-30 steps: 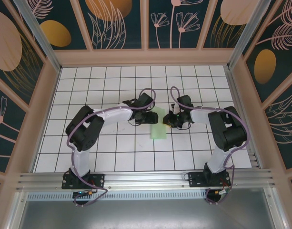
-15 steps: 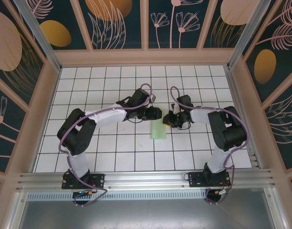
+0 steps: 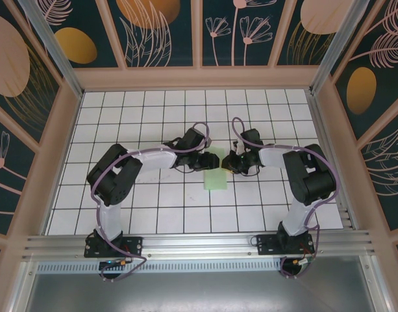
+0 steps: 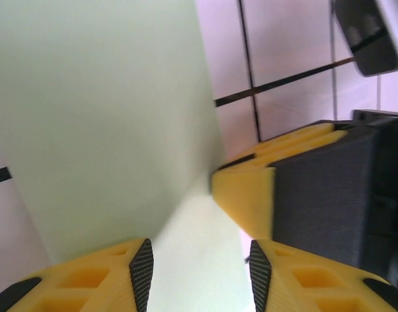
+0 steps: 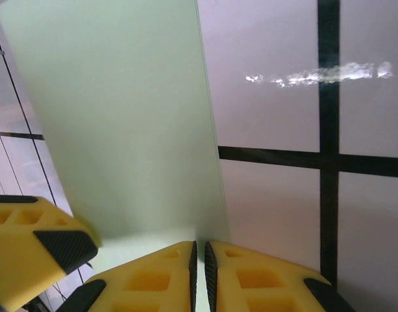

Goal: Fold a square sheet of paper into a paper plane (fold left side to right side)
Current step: Hold the square sheet of paper at the center of the table.

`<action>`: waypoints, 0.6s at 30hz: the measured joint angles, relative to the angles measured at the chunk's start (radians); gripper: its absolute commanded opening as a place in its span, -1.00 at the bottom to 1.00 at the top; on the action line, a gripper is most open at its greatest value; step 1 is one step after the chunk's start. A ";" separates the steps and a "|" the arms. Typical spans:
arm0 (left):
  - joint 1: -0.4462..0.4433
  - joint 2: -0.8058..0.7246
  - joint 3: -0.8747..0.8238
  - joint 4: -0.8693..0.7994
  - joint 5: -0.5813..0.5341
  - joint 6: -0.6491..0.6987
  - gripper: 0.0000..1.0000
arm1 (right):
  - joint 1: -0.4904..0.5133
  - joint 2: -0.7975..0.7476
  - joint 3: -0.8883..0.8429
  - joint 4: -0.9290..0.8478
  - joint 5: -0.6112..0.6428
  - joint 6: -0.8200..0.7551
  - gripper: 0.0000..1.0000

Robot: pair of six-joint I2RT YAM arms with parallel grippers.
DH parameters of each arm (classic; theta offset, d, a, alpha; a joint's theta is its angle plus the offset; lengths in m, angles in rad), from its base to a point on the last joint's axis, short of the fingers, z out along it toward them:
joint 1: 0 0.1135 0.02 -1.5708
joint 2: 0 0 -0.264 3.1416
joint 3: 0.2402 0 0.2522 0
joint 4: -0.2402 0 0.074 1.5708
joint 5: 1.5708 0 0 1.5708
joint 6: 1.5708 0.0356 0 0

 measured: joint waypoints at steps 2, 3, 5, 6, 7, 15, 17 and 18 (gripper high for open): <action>0.000 0.003 -0.008 -0.006 -0.016 0.003 -0.09 | 0.000 0.000 0.002 -0.001 0.000 0.000 -0.65; 0.000 0.005 -0.013 -0.007 -0.025 0.005 -0.09 | 0.000 0.002 0.002 0.000 0.000 0.000 -0.65; 0.000 0.009 -0.019 -0.010 -0.038 0.008 -0.09 | 0.000 0.003 0.005 -0.002 -0.001 0.000 -0.65; 0.000 0.011 -0.023 -0.009 -0.042 0.009 -0.10 | 0.000 0.004 0.005 -0.003 0.000 0.000 -0.65; 0.000 0.011 -0.026 -0.006 -0.044 0.009 -0.10 | 0.000 0.004 0.005 -0.003 0.000 0.000 -0.65; 0.000 0.010 -0.045 0.024 -0.045 0.009 -0.11 | 0.000 0.001 0.006 -0.003 -0.006 -0.008 -0.63; 0.000 0.009 -0.047 0.027 -0.045 0.009 -0.13 | 0.000 -0.003 0.007 -0.003 -0.008 -0.008 -0.63; 0.000 0.009 -0.048 0.029 -0.045 0.009 -0.14 | 0.000 -0.005 0.008 -0.004 -0.007 -0.010 -0.62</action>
